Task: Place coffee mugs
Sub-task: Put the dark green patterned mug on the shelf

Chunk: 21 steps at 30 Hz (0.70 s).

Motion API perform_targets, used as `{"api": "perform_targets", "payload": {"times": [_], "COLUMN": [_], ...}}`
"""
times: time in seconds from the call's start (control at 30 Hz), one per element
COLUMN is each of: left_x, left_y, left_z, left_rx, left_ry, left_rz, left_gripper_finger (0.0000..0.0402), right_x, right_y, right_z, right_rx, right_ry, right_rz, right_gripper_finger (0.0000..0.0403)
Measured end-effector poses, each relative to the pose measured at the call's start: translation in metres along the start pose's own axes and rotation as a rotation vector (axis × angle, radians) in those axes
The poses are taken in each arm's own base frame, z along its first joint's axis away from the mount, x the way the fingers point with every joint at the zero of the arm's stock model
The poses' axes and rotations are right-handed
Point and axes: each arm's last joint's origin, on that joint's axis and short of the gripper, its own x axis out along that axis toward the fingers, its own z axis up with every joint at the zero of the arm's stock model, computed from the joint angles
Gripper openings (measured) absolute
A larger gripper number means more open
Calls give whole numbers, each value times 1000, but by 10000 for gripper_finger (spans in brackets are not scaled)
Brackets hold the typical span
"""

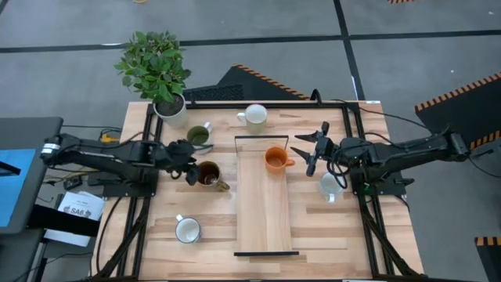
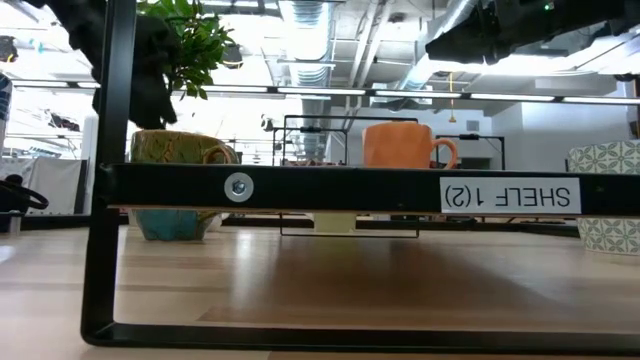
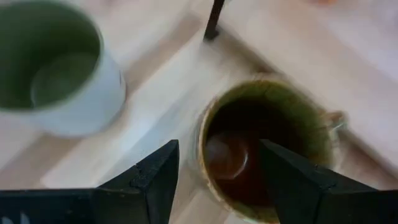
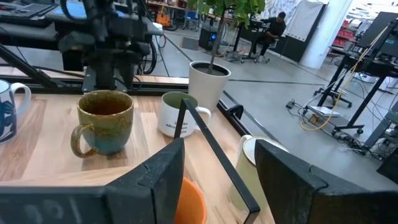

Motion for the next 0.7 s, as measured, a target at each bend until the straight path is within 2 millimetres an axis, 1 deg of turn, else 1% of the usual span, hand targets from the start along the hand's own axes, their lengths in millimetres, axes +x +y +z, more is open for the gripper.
{"api": "perform_targets", "payload": {"times": [0.13, 0.27, 0.4, 0.5, 0.6, 0.7], "left_x": [18, 30, 35, 35, 33, 28], "left_y": [-4, -7, -8, -9, -9, -14], "left_z": [-4, -8, -10, -10, -6, 4], "left_rx": [-13, -6, 11, 14, 41, 108], "left_ry": [80, 134, 182, 182, 178, 159], "left_rz": [48, 75, 52, 48, 41, -2], "left_gripper_finger": [204, 204, 203, 199, 171, 118], "right_x": [0, 0, 0, 0, 0, 0], "right_y": [0, 0, 0, 0, 0, 0], "right_z": [0, 0, 0, 0, 0, 0], "right_rx": [0, 0, 0, 0, 0, 1], "right_ry": [1, 1, 1, 1, 1, 1], "right_rz": [0, 0, 0, 0, 0, 0], "right_gripper_finger": [221, 221, 221, 221, 221, 221]}}
